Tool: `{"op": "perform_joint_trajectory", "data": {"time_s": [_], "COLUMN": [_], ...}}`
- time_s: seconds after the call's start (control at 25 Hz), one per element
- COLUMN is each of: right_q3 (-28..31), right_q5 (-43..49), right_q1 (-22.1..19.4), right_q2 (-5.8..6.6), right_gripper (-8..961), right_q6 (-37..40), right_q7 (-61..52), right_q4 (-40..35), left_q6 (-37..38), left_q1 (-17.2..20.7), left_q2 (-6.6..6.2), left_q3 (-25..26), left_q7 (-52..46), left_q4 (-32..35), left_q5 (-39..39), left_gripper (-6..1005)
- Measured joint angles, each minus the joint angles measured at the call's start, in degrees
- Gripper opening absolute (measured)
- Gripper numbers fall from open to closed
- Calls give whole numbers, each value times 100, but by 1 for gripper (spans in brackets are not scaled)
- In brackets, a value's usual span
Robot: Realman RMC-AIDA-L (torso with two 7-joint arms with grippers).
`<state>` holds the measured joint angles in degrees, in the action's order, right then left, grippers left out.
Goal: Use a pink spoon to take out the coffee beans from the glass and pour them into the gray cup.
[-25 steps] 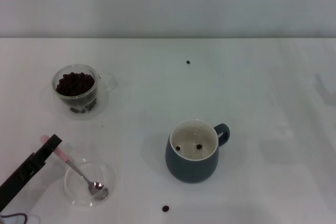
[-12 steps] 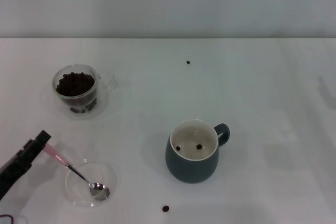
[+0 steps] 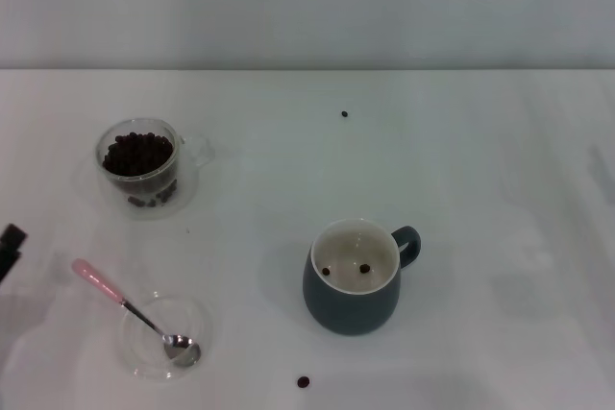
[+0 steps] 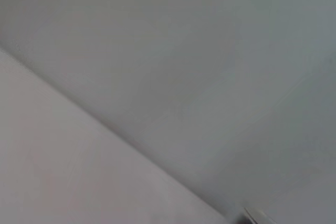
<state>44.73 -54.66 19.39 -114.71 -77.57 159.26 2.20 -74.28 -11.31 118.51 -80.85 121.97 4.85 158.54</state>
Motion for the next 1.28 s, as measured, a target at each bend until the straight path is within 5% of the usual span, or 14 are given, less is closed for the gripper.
{"op": "perform_joint_trajectory", "data": {"time_s": [0.24, 0.6, 0.88, 1.28], "right_q3": [0, 0, 17, -29], "right_q5": [-4, -35, -45, -12], "right_q1": [-36, -152, -201, -188], "right_q2": [-7, -23, -34, -43], "right_gripper": [874, 874, 874, 874], "right_q6": [35, 181, 422, 866], "right_q7": [0, 14, 25, 61], "right_q4": [0, 26, 64, 181], "left_q6": [-40, -564, -473, -399], "left_q1": [70, 23, -132, -281], "left_q2": [35, 87, 86, 112], "left_q3": [-1, 463, 928, 917], "left_q7": [974, 2934, 3177, 3151], "left_q4": [-3, 12, -61, -80], "left_q5": [783, 913, 919, 900], "left_gripper": [885, 891, 891, 888]}}
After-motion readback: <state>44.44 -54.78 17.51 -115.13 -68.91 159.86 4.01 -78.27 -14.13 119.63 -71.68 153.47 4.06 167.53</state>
